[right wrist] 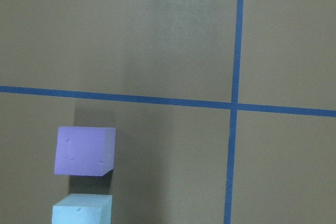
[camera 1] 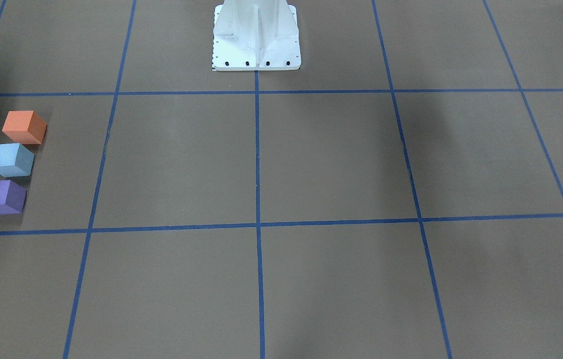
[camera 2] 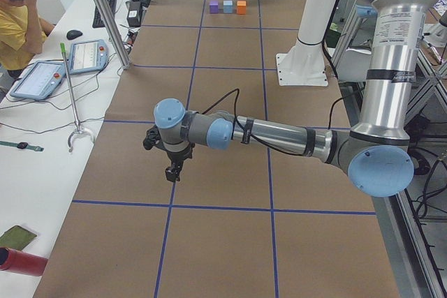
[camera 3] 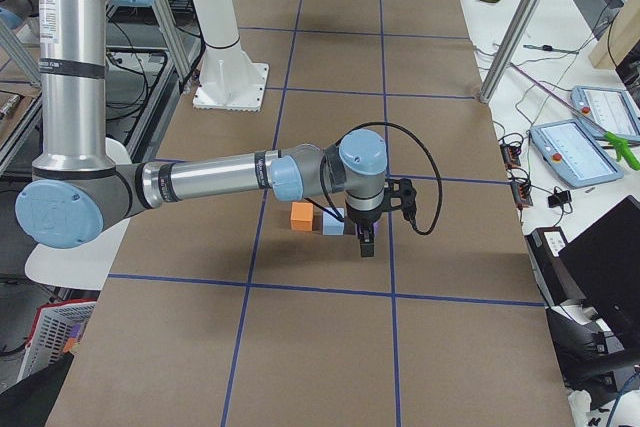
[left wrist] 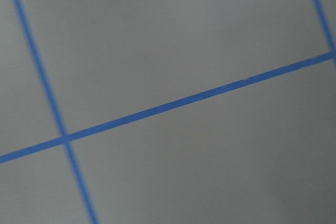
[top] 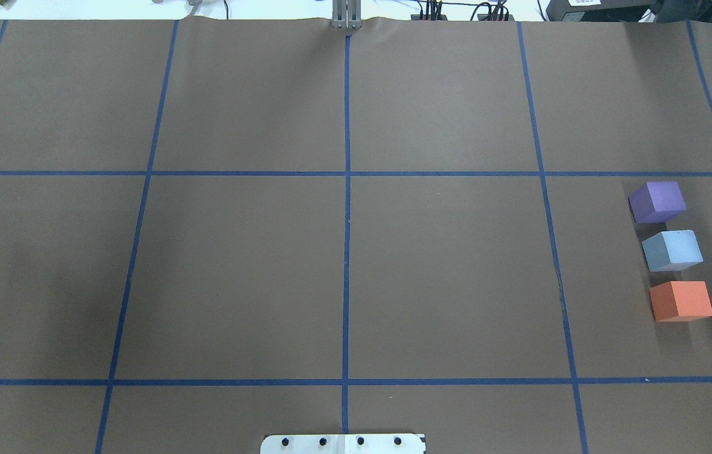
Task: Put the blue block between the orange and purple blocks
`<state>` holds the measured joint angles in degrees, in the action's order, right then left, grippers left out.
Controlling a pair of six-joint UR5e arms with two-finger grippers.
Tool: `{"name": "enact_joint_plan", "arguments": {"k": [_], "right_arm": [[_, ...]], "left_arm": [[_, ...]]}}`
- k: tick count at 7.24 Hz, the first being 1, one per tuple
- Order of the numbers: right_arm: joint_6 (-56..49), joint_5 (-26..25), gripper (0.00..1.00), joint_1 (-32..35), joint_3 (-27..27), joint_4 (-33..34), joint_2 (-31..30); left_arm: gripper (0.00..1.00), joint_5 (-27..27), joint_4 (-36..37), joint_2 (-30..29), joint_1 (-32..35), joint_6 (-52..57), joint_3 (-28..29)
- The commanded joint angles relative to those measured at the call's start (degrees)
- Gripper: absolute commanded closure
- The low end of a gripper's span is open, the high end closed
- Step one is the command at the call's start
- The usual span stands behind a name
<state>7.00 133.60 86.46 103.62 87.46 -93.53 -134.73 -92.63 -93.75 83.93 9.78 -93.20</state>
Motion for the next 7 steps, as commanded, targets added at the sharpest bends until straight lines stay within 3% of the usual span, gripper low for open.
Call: {"name": "enact_joint_plan", "arguments": {"k": [1,3,5,7], "right_arm": [[-0.05,-0.1,0.0,-0.24,-0.17,0.34,0.98],[-0.14,-0.71,0.0,-1.21,-0.18,5.43,3.44],[-0.14,-1.24,0.0,-2.08,-0.26,5.35,3.01],[-0.14,-1.33,0.0,-4.45,-1.4,4.74,3.27]], "left_arm": [[0.0,-0.1,0.25,0.67,1.85,2.36,0.83],[0.0,-0.1,0.34,0.67,1.85,1.82,0.92],[0.0,-0.53,3.85,1.1,1.94,2.0,0.99],[0.0,-1.95,11.18,3.29,3.43,-4.7,-11.05]]}}
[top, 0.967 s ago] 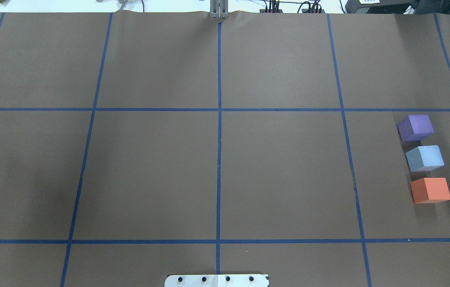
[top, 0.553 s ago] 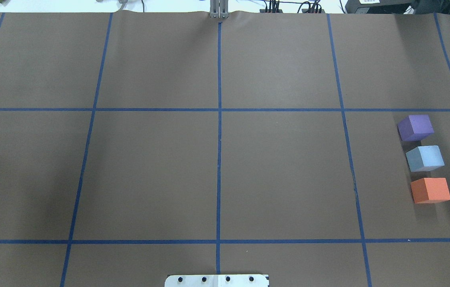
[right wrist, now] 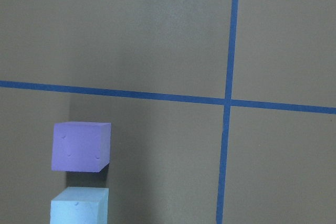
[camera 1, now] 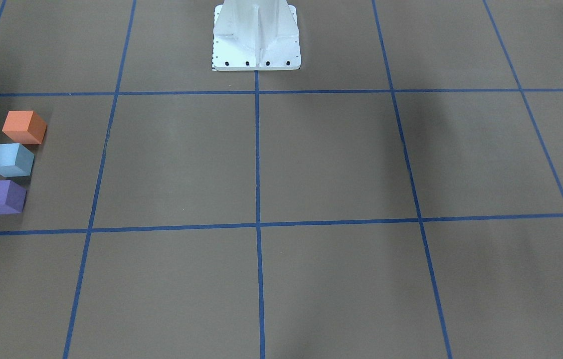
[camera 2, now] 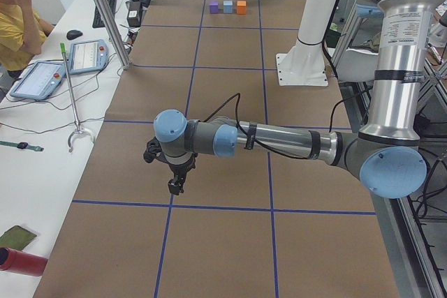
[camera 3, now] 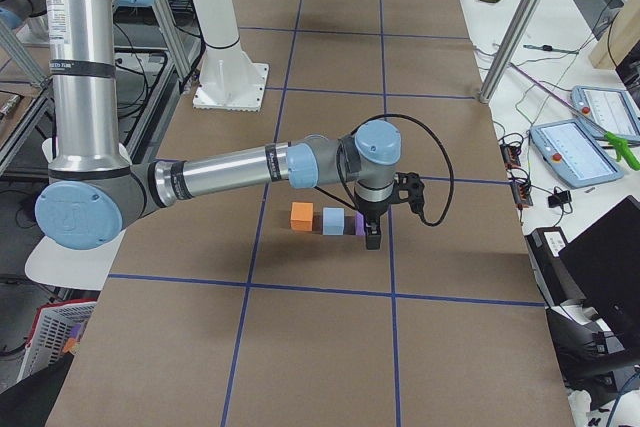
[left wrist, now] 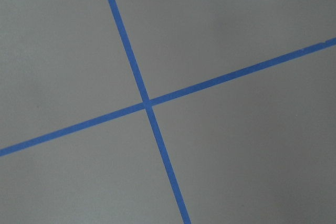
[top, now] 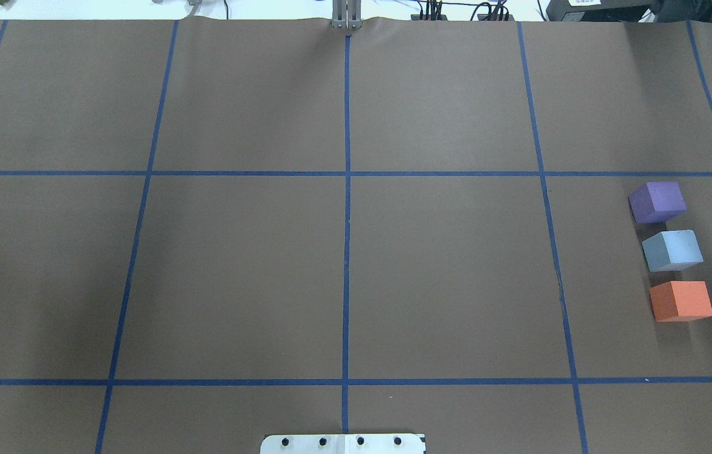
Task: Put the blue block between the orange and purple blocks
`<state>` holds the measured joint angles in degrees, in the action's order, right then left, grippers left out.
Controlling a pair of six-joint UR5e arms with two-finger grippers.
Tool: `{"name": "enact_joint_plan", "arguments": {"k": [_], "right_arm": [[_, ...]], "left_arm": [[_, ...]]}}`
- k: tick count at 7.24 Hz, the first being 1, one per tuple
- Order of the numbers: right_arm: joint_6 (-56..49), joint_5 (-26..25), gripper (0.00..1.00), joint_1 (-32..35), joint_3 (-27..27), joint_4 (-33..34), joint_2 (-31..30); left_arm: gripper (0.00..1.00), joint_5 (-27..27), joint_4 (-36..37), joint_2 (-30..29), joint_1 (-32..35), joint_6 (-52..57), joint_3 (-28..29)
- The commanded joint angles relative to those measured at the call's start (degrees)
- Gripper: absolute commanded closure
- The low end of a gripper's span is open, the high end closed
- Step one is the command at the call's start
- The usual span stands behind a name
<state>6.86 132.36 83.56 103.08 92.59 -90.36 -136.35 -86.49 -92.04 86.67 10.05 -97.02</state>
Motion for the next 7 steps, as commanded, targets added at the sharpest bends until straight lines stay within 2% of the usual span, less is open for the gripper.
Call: {"name": "enact_joint_plan", "arguments": {"k": [1,2,3,7], "right_arm": [[0.0,-0.09,0.0,-1.47,0.09,-0.48,0.44],[0.35,-0.35,0.0,-1.56,-1.12,-0.48,1.14],[0.35,-0.35,0.0,-1.47,-1.91,0.04,3.15],[0.79,-0.44,0.0,-1.82,-2.18,0.05,2.82]], "left_arm": [[0.0,-0.32,6.75,2.65,0.78,-9.56,-10.0],[0.0,-0.41,5.38,7.71,0.35,-9.95,-11.51],[0.0,-0.32,3.62,8.1,0.34,-10.57,-11.96],[0.0,0.56,0.18,8.02,-0.01,-14.0,-12.84]]}}
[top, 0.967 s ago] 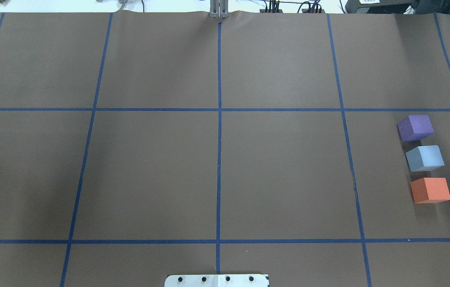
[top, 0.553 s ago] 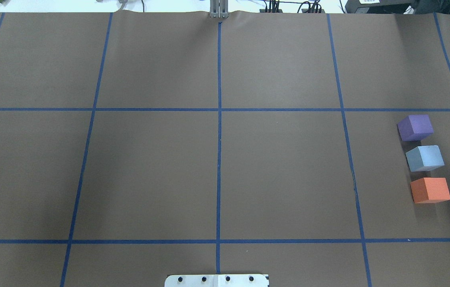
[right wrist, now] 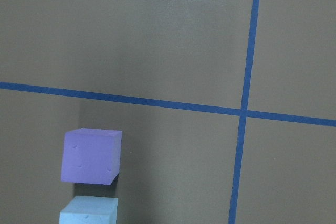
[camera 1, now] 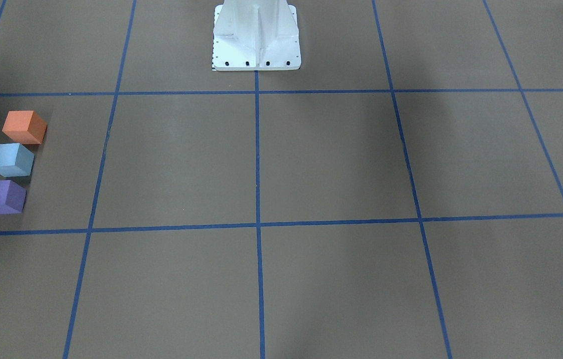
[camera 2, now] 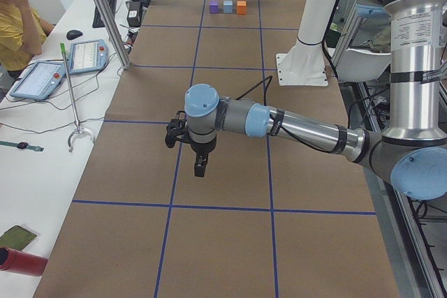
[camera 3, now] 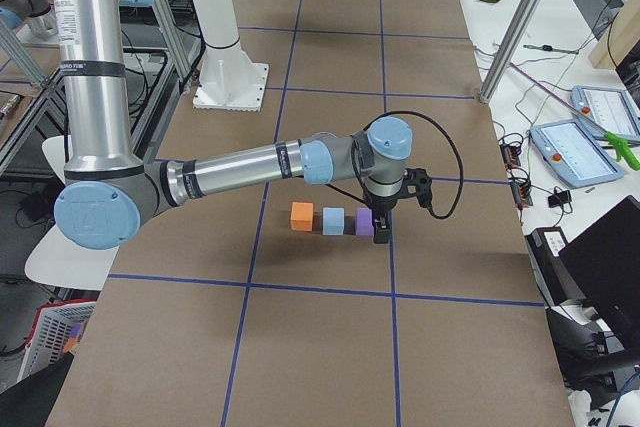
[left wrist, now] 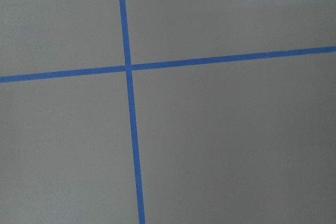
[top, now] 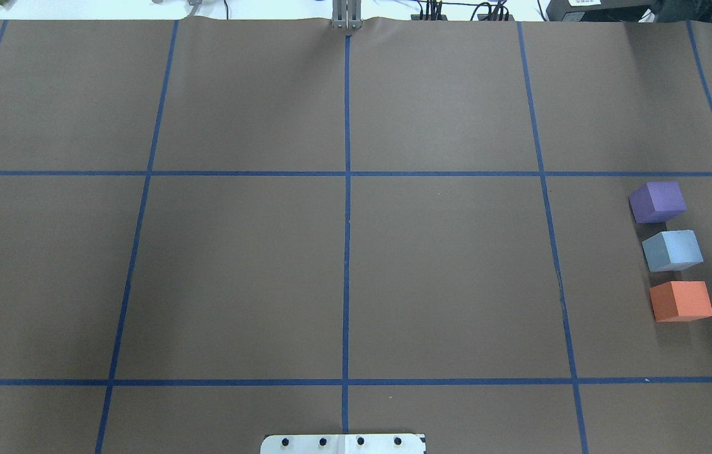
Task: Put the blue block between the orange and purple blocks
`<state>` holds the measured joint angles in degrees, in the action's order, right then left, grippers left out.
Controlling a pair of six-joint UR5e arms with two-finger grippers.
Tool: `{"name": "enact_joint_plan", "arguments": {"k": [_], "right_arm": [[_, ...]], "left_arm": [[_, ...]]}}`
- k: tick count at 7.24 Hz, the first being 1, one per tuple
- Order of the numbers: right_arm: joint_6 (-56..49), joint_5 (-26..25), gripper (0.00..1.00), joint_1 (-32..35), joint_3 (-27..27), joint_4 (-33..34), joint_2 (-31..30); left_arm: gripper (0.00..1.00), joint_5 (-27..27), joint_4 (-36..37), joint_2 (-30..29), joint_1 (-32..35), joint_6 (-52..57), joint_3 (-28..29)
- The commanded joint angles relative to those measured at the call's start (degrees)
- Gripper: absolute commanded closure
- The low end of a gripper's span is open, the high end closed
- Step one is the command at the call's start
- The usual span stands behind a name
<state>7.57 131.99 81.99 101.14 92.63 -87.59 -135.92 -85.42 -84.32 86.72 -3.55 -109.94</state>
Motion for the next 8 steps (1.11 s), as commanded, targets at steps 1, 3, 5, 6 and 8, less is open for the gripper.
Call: {"name": "enact_joint_plan", "arguments": {"k": [1,3,5,6,8], "right_arm": [[0.08,-0.84,0.0,-0.25,-1.2,0.01,0.31],[0.08,-1.38,0.0,-0.33,-1.47,-0.08,0.49],[0.08,-0.59,0.0,-0.25,-0.77,0.0,0.49],[0.08,-0.59,0.0,-0.16,-0.59,0.01,0.58],[0.17,-0.42,0.0,-0.25,-0.59,0.01,0.84]], "left_arm": [[0.0,0.13,-0.89,0.3,-0.14,-0.31,0.34],[0.0,-0.31,-0.98,-0.49,-0.06,0.04,0.43],[0.0,-0.05,-1.07,-1.28,-0.14,-0.4,0.59],[0.0,-0.05,-1.07,-1.55,-0.06,-0.49,0.51],[0.0,0.04,-0.98,-1.9,-0.06,-0.4,0.59]]}}
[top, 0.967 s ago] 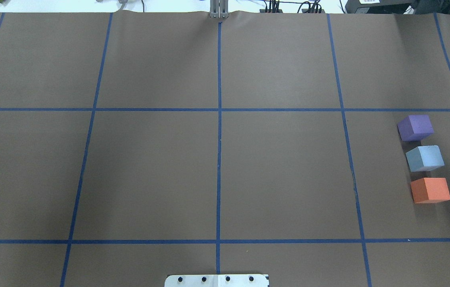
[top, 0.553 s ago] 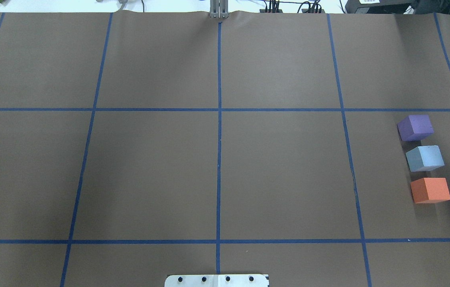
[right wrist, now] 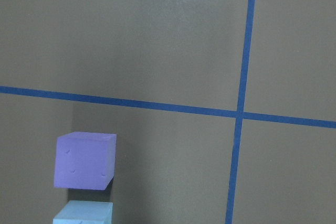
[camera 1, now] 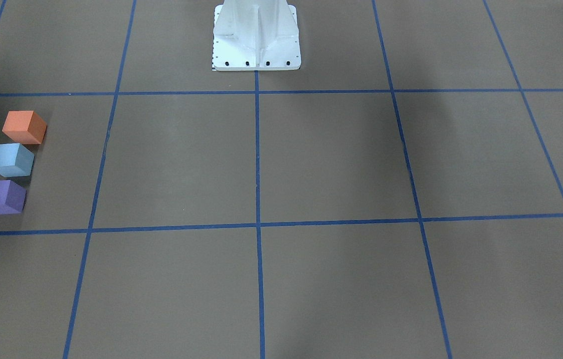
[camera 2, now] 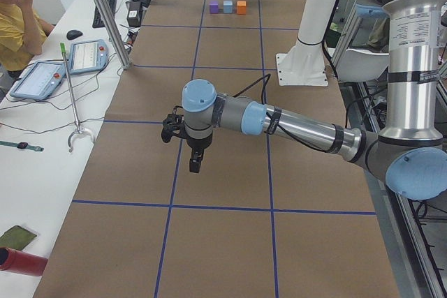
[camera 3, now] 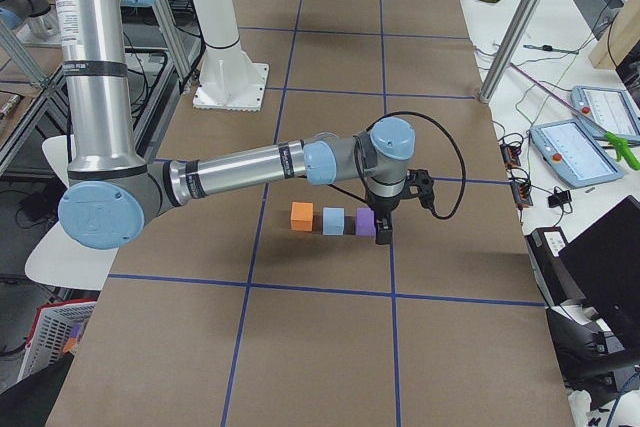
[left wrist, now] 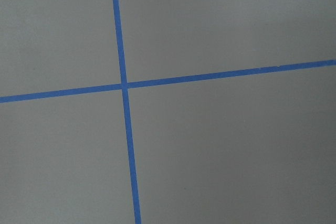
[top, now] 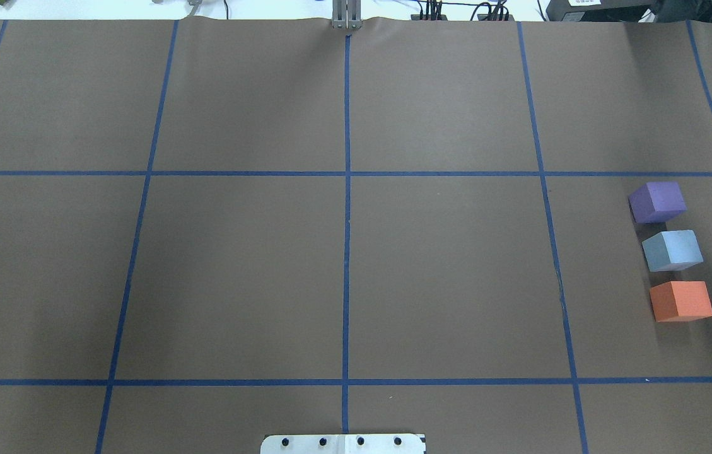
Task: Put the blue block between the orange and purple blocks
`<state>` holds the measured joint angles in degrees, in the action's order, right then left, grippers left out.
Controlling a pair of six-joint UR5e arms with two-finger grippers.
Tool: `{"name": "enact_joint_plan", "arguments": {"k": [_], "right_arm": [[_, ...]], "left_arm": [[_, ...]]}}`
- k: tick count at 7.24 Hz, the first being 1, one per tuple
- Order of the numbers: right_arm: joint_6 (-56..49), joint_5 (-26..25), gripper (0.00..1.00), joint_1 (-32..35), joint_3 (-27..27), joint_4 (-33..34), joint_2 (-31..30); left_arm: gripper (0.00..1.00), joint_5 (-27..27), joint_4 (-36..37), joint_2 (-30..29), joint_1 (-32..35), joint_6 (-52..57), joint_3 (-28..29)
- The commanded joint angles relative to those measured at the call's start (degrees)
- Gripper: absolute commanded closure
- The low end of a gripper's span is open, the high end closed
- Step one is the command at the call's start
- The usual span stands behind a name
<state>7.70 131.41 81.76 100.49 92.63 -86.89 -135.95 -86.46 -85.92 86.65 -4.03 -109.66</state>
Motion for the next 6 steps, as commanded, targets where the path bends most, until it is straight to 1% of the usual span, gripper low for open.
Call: {"name": "enact_joint_plan", "arguments": {"k": [1,3,4,6], "right_arm": [[0.03,0.25,0.0,0.06,0.58,0.09,0.32],[0.03,0.86,0.0,0.07,0.59,0.18,0.32],[0.21,1.3,0.0,0.07,-0.02,0.18,0.23],[0.12,1.39,0.0,1.11,0.58,0.09,-0.03]], "left_arm": [[0.0,0.07,0.15,-0.22,0.01,0.16,1.71],[0.0,0.16,0.15,-0.04,0.1,0.25,5.92],[0.0,0.07,0.15,-0.13,0.19,0.07,6.03],[0.0,0.07,0.15,-0.13,0.37,-0.01,6.38]]}}
